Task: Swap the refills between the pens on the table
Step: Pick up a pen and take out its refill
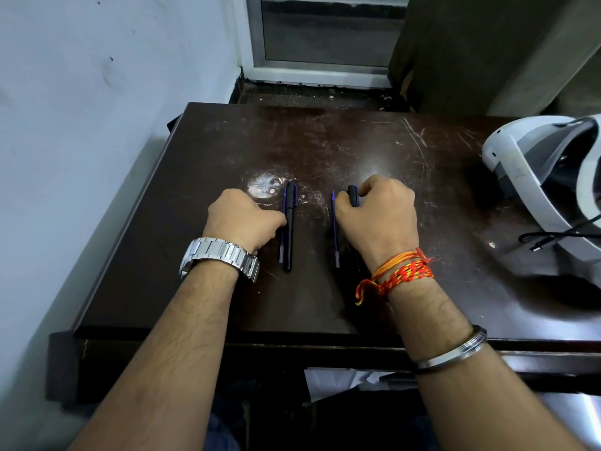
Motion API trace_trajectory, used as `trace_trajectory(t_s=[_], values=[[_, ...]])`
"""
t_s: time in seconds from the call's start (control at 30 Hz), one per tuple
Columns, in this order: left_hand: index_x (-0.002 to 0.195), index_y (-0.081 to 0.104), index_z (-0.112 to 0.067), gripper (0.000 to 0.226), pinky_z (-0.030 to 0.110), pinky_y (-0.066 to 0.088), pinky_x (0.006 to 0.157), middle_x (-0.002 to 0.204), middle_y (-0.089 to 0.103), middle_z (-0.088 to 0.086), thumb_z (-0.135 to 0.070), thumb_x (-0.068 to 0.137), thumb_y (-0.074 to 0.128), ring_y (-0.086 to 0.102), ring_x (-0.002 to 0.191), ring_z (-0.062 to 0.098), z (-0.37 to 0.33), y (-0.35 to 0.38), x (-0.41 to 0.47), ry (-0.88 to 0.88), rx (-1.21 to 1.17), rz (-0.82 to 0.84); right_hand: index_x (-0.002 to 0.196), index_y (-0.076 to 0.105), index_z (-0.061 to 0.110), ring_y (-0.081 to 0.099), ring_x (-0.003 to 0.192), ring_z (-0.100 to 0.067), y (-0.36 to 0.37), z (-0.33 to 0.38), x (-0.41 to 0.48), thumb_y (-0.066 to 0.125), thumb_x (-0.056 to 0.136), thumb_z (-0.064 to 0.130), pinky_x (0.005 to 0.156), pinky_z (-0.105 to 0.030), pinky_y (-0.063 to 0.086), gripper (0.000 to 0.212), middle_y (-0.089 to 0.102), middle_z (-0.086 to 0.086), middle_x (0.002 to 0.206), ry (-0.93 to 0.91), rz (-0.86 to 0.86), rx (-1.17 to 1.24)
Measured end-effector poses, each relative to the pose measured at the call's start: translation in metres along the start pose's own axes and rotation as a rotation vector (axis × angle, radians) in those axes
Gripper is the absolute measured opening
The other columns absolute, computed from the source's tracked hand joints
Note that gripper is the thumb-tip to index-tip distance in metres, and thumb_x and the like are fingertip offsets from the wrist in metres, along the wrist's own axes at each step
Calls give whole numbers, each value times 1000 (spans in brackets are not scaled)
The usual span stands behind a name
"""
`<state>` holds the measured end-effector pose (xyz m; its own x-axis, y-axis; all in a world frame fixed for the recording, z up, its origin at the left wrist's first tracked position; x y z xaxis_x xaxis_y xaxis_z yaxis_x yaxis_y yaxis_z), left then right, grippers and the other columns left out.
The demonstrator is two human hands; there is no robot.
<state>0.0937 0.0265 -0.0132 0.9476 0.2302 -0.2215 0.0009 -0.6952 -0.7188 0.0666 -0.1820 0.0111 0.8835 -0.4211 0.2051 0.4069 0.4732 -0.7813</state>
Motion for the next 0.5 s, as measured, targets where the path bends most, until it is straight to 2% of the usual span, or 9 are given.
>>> trace_trajectory(t_s=[0.07, 0.1, 0.2, 0.3, 0.43, 0.5], values=[[53, 69, -10, 26, 11, 28, 27, 35, 58, -3, -33, 62, 77, 45, 20, 7, 2, 1, 0, -17, -5, 29, 83, 63, 11, 49, 76, -20, 0, 1, -1, 64, 84, 35, 65, -28, 39, 24, 62, -10, 94, -12, -5, 20], [54, 69, -10, 26, 11, 29, 28, 37, 60, -2, -34, 62, 77, 46, 21, 7, 2, 1, 0, -15, -1, 28, 83, 63, 12, 49, 76, -20, 0, 1, -1, 64, 84, 34, 65, -28, 38, 22, 63, -10, 95, -18, -3, 29], [67, 73, -5, 26, 28, 51, 38, 58, 71, 8, -31, 62, 71, 53, 33, 14, -2, -3, -1, 13, 26, -18, 88, 66, 10, 48, 78, -18, 0, 2, -1, 64, 85, 32, 68, -27, 38, 23, 64, -10, 97, -37, 1, 41], [71, 73, -1, 31, 38, 59, 51, 62, 71, 12, -30, 65, 64, 61, 45, 22, -5, -6, -3, 45, 47, -73, 90, 67, 10, 50, 78, -18, 0, 3, -2, 62, 86, 31, 70, -26, 39, 22, 65, -9, 97, -43, 3, 58], [63, 69, -4, 29, 29, 54, 48, 48, 63, 5, -33, 65, 66, 62, 45, 19, -6, -6, -6, 61, 45, -96, 84, 63, 13, 51, 78, -20, 1, 1, -1, 61, 86, 27, 70, -26, 39, 15, 66, -11, 94, -28, 19, 58], [63, 69, -4, 28, 28, 53, 46, 46, 62, 7, -31, 65, 69, 61, 44, 19, -7, -5, -6, 72, 58, -90, 81, 60, 15, 50, 78, -20, 0, 0, 0, 61, 86, 25, 69, -26, 40, 11, 65, -12, 94, -24, 22, 54]])
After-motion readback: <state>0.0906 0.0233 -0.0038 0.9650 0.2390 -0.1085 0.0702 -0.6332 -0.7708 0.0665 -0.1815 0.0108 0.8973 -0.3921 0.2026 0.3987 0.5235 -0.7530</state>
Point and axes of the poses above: each hand's wrist, its own x-axis towards the middle knuckle, its own y-axis out of the palm, z = x × y, the point moved 6 cm from there along x, towards the middle knuckle
